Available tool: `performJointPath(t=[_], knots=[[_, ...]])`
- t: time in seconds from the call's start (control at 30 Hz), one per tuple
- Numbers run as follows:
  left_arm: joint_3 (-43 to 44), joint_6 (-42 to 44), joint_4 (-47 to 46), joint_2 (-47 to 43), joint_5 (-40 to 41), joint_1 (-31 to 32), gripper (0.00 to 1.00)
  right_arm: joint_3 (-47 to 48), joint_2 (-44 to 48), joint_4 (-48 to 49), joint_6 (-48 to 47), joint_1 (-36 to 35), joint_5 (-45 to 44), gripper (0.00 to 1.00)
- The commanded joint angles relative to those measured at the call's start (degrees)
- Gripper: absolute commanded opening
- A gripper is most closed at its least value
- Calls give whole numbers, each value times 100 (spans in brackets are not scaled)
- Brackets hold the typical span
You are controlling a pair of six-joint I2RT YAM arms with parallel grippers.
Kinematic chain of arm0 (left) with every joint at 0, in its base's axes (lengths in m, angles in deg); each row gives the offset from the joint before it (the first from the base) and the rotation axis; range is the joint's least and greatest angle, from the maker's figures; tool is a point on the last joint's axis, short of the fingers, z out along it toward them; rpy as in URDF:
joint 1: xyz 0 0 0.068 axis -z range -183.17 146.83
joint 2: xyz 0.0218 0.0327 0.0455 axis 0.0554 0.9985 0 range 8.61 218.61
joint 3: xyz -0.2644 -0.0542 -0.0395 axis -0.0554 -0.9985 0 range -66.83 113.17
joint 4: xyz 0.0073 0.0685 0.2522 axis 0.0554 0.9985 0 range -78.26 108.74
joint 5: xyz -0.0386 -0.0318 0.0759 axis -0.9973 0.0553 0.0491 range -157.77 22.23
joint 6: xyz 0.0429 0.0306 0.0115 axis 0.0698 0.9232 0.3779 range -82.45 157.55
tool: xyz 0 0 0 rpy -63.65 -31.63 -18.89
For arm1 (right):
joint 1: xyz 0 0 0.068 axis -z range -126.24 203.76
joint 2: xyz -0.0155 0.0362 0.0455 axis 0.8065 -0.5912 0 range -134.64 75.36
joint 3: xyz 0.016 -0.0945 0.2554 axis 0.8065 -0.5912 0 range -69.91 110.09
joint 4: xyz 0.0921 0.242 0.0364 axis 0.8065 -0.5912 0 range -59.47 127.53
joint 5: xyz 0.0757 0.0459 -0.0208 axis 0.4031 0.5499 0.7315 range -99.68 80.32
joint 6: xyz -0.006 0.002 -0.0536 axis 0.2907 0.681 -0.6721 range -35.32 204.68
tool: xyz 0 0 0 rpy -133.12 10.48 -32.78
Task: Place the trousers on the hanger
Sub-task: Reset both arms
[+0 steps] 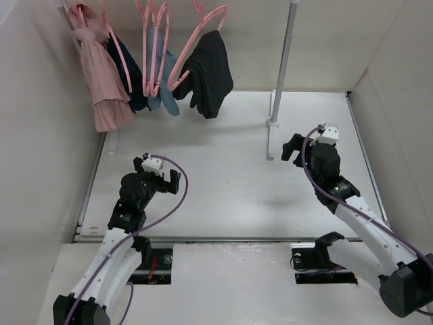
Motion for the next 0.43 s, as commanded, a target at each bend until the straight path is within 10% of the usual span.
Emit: performJointPath(t=[0.0,0.4], knots=[[-43,141,-734,-140,-7,-106,100,-8,182,265,362,55,-508,100],[-43,88,-681,-140,-201,-159,100,186,244,160,415,55,-507,100]])
